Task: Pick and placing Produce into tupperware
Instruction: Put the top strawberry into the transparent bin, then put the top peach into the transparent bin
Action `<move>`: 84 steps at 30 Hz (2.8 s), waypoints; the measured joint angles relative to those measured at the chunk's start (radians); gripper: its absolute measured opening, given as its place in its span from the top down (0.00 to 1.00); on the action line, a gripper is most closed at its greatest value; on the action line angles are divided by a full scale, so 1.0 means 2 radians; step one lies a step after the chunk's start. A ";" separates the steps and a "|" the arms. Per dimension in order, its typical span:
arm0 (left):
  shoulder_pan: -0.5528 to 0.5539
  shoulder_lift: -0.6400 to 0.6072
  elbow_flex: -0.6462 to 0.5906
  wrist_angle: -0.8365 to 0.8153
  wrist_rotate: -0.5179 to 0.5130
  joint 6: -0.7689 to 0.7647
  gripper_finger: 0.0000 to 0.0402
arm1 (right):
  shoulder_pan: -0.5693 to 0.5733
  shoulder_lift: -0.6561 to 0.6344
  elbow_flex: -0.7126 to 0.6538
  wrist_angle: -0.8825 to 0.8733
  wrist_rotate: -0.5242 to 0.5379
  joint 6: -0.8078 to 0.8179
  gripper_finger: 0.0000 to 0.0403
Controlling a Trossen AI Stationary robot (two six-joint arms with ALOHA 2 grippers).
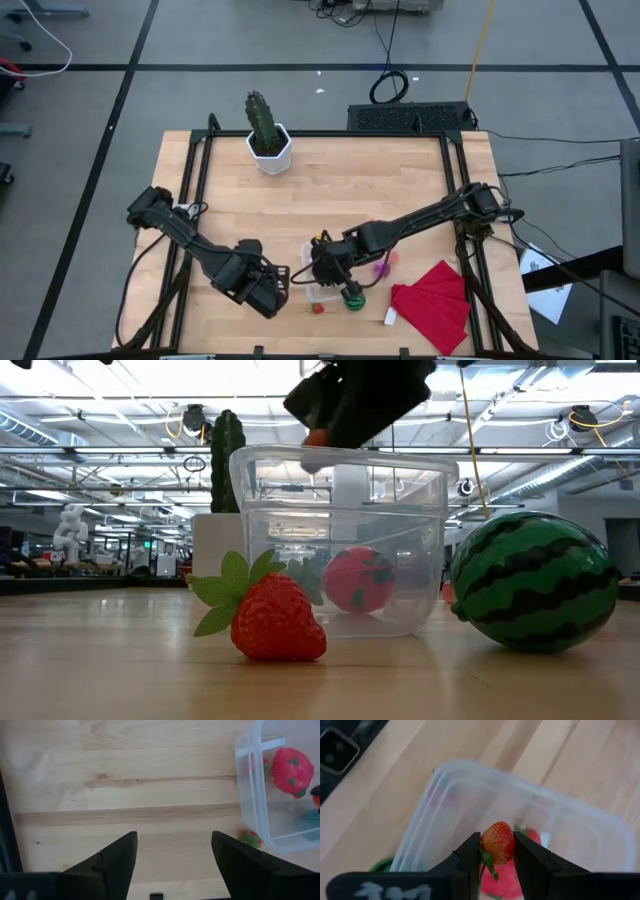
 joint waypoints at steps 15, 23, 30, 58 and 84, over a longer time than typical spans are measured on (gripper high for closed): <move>-0.014 0.000 0.000 -0.001 -0.001 -0.020 0.36 | -0.016 0.002 0.000 -0.010 0.001 0.013 0.63; -0.015 0.000 0.000 -0.002 -0.001 -0.020 0.36 | -0.022 0.002 0.000 -0.001 0.025 0.011 0.63; -0.016 0.000 0.000 -0.001 -0.001 -0.019 0.36 | -0.028 0.005 0.000 0.001 0.025 0.012 0.63; -0.016 0.000 0.000 0.010 -0.002 -0.018 0.36 | -0.130 -0.050 0.000 -0.219 0.154 0.042 0.63; -0.035 0.000 0.000 0.026 -0.032 -0.037 0.36 | -0.166 -0.050 -0.143 -0.231 0.050 0.021 0.63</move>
